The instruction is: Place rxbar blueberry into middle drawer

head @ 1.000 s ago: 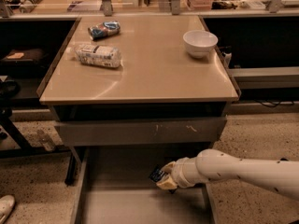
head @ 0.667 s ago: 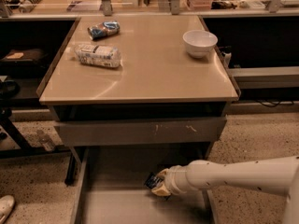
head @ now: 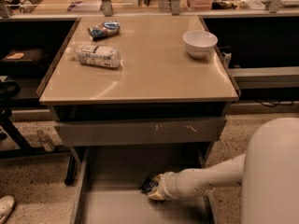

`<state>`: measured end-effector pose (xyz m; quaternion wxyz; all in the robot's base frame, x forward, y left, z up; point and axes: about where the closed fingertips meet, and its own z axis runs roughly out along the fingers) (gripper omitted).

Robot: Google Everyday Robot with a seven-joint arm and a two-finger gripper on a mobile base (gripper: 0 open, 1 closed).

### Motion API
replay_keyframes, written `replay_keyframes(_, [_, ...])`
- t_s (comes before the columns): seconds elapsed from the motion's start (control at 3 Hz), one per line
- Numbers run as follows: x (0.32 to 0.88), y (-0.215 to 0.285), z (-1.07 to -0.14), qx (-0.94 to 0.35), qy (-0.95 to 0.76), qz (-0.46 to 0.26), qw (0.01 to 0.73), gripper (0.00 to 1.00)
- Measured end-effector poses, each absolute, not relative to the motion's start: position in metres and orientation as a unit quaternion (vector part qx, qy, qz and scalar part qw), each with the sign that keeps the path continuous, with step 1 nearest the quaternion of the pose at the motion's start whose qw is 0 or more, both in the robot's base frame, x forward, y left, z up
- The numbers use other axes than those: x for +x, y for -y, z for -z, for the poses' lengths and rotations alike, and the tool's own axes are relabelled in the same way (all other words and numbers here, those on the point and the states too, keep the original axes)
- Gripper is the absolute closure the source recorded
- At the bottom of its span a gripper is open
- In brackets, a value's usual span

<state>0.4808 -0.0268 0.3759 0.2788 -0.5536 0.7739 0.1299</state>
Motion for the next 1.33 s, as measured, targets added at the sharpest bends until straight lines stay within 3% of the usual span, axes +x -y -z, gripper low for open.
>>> replay_keyframes(0.33, [0.4827, 0.025, -0.3764, -0.554, -0.773, -0.129, 0.282, 0.81])
replay_keyframes(1.33, [0.4827, 0.025, -0.3763, -0.554, -0.773, -0.129, 0.282, 0.11])
